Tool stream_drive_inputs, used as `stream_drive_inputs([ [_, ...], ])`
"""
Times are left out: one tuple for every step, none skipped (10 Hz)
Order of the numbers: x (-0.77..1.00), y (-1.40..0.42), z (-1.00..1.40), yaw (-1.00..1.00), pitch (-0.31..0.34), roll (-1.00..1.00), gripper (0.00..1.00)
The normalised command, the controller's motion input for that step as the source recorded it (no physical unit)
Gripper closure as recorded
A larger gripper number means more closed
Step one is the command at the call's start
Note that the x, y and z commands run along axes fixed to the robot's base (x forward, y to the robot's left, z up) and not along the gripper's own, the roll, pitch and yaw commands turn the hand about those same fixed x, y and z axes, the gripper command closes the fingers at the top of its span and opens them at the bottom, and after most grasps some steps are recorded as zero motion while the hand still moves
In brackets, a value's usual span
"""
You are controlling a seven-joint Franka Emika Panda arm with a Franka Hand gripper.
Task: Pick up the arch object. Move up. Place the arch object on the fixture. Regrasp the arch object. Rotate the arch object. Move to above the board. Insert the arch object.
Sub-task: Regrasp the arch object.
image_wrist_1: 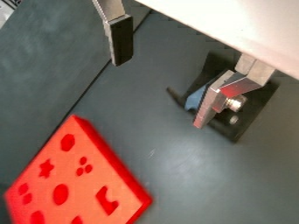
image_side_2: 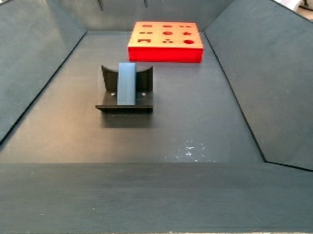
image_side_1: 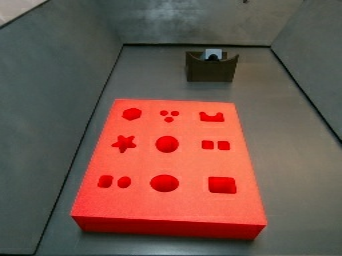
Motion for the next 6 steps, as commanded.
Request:
stream_drive_inputs([
  [0.0,-0.04,0.02,0.02,0.037,1.0,0.0],
  [-0.01,-0.04,0.01,0.02,0.032,1.0,0.0],
  [-0.02,-0.03,0.01,0.02,0.028,1.0,0.0],
  [-0.02,-0.03,0.0,0.02,0.023,1.0,0.0],
  [-0.01,-0.02,0.0,0.02,0.02,1.0,0.0],
  [-0.01,-0.02,0.0,0.03,0.016,1.0,0.0],
])
